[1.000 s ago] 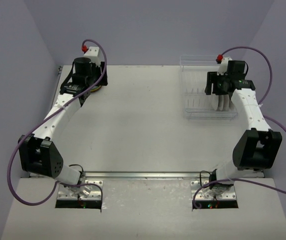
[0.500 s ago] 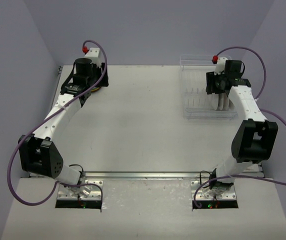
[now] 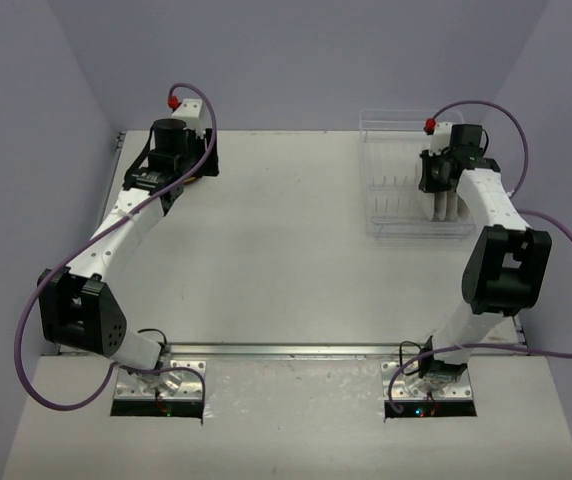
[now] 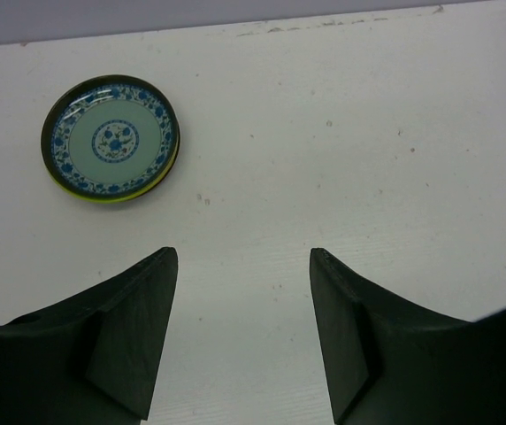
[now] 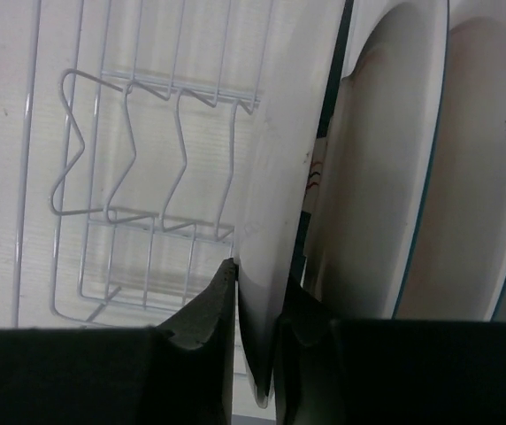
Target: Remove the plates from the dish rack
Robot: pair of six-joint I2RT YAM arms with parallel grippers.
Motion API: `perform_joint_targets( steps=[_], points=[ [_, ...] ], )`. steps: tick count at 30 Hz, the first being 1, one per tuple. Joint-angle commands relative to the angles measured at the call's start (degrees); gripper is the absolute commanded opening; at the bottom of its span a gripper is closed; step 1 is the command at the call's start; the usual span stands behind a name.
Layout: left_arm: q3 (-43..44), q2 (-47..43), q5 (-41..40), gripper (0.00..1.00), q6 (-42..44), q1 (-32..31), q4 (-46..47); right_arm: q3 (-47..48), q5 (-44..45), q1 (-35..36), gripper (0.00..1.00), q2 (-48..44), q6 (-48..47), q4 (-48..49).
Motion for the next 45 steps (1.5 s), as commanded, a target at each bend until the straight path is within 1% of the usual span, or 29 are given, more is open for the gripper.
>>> perform_joint_targets(
  steps=[1, 3, 5, 7, 8, 9, 14, 18, 20, 22, 26, 28, 29, 30, 32, 33, 34, 35, 36, 37, 40, 41, 42, 43, 44, 45],
  points=[
    [0.4, -1.7, 0.1, 0.60, -0.7, -0.5, 1.4, 6.5, -1.6, 0.4, 0.06, -2.2, -0.2, 0.3],
    [0.6, -1.6, 0.1, 0.64, -0.7, -0.5, 1.1, 8.5, -1.6, 0.3, 0.00, -2.4, 0.1, -0.5],
    [0.7, -1.6, 0.3, 0.71, -0.7, -0.5, 0.8, 10.2, -2.2, 0.2, 0.00, -2.6, 0.8, -1.9],
    [0.7, -1.6, 0.0, 0.91, -0.7, -0.5, 0.5, 11.9, -3.2, 0.2, 0.00, -2.7, 1.9, -3.2],
    [0.7, -1.6, -0.3, 0.97, -0.8, -0.5, 0.5, 12.8, -3.6, 0.2, 0.00, -2.8, 2.4, -3.8],
    [0.7, -1.6, -0.7, 1.00, -0.8, -0.5, 0.4, 13.5, -3.9, 0.2, 0.00, -2.9, 2.7, -4.1],
    [0.7, -1.6, -2.6, 1.00, -0.8, -0.5, -0.1, 20.1, -5.4, -0.1, 0.00, -2.7, 3.6, -6.9],
    [2.0, -0.8, -1.6, 1.00, -1.6, -0.4, -1.7, 24.5, -8.8, -0.2, 0.00, -3.0, 3.7, -9.3],
    [3.3, -0.3, 2.8, 1.00, -3.0, 0.6, -2.8, 25.9, -13.6, -0.1, 0.00, -3.9, 3.2, -9.7],
    [3.7, -0.2, 7.9, 1.00, -4.4, 2.0, -3.2, 25.5, -16.4, 0.2, 0.00, -5.0, 1.8, -8.8],
    [4.6, -0.2, 24.1, 1.00, -9.2, 7.4, -3.3, 20.6, -18.6, 5.0, 0.00, -10.5, -4.2, -6.0],
    [5.0, -0.1, 30.4, 1.00, -11.4, 9.8, -3.5, 14.8, -16.8, 10.9, 0.00, -14.0, -10.9, -3.2],
    [5.5, -0.1, 34.7, 0.99, -12.0, 11.5, -3.6, 12.0, -15.5, 13.8, 0.00, -17.0, -14.1, -0.6],
    [5.9, -0.1, 36.9, 0.97, -12.0, 12.2, -4.1, 8.9, -13.7, 16.8, 0.00, -19.2, -17.8, 1.4],
    [6.4, -0.4, 39.8, 0.93, -11.8, 12.6, -5.3, 1.9, -9.6, 23.4, 0.00, -22.6, -26.2, 5.3],
    [6.4, -0.9, 42.8, 0.91, -11.5, 12.6, -5.7, -2.0, -7.1, 27.7, 0.00, -25.2, -31.8, 9.3],
    [6.4, -1.3, 42.9, 0.91, -11.3, 12.6, -6.0, -2.6, -6.7, 30.3, 0.00, -26.6, -35.2, 9.5],
    [6.3, -1.7, 44.0, 0.90, -11.2, 12.6, -6.3, -7.6, -3.5, 32.7, 0.00, -28.1, -39.4, 11.5],
    [6.0, -2.1, 46.4, 0.89, -11.0, 12.6, -6.9, -11.9, -1.2, 36.0, 0.00, -31.0, -47.5, 16.4],
    [5.8, -2.6, 47.6, 0.88, -10.7, 12.6, -7.2, -15.0, 0.1, 39.4, 0.00, -32.4, -51.9, 19.3],
    [4.4, -3.5, 51.6, 0.82, -9.3, 12.5, -8.3, -27.4, 3.1, 44.6, 0.00, -36.0, -67.0, 32.9],
    [3.6, -3.7, 53.0, 0.81, -9.1, 12.5, -8.6, -32.5, 3.3, 45.5, 0.00, -36.8, -71.9, 39.2],
    [2.5, -4.0, 54.1, 0.80, -8.5, 12.5, -9.0, -38.0, 2.9, 46.9, 0.00, -38.0, -74.7, 46.6],
    [2.5, -4.2, 54.1, 0.79, -8.1, 12.5, -9.3, -38.1, 2.9, 47.8, 0.00, -38.4, -77.9, 46.8],
    [1.7, -4.3, 54.7, 0.79, -7.6, 12.4, -9.7, -42.7, 2.5, 48.4, 0.00, -38.5, -80.8, 49.9],
    [-0.1, -4.6, 55.9, 0.79, -5.9, 12.2, -10.5, -44.3, 2.0, 49.6, 0.00, -38.5, -85.1, 54.1]
  ],
)
